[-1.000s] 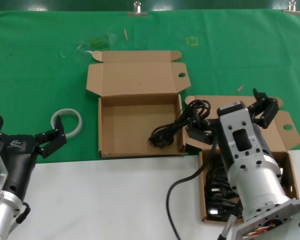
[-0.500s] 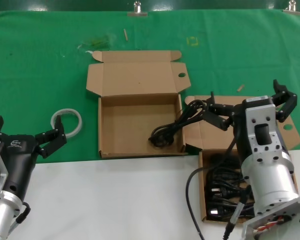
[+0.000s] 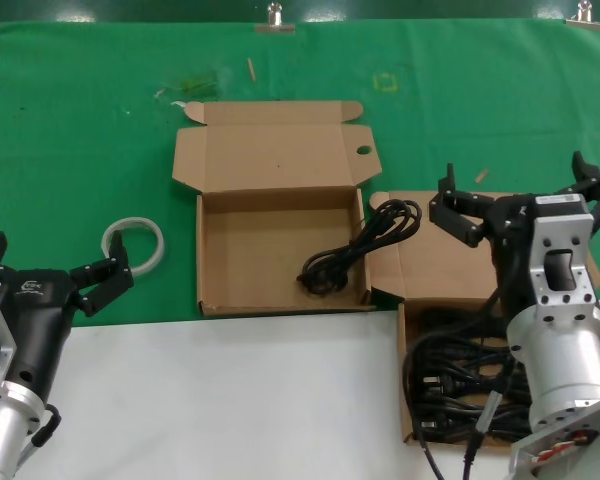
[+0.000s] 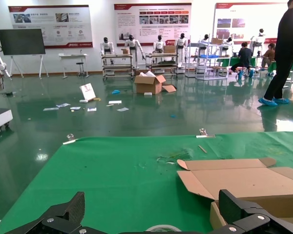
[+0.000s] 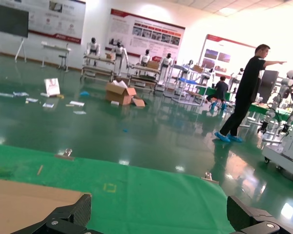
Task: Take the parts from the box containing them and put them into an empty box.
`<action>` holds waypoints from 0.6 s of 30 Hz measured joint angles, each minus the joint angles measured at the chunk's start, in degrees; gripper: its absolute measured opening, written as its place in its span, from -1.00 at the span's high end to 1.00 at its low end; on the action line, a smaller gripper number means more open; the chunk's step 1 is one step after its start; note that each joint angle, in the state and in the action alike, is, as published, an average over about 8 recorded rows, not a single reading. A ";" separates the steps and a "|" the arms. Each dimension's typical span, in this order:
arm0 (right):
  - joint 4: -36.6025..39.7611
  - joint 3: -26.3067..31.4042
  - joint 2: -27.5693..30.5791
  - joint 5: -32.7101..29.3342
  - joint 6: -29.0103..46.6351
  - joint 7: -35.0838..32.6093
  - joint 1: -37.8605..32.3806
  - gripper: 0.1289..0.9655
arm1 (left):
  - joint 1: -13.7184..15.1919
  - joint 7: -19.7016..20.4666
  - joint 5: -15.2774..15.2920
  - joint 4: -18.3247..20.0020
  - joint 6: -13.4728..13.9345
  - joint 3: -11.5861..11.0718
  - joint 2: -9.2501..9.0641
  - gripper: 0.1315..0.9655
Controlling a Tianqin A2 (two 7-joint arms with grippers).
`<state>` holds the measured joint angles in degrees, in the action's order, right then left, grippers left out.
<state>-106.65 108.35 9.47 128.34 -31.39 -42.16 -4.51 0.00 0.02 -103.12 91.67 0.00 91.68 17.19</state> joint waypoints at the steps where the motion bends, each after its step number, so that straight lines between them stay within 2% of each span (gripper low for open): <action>1: 0.34 -0.38 0.00 -0.57 0.71 0.95 0.10 -1.00 | 0.00 0.00 0.00 0.00 0.00 0.00 0.00 -1.00; 18: 6.22 -6.95 0.00 -10.48 13.04 17.53 1.88 -1.00 | 0.00 -0.01 0.00 0.00 0.00 0.00 0.00 -1.00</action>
<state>-100.43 101.40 9.47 117.86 -18.35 -24.64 -2.63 0.00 0.01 -103.12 91.67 0.00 91.68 17.19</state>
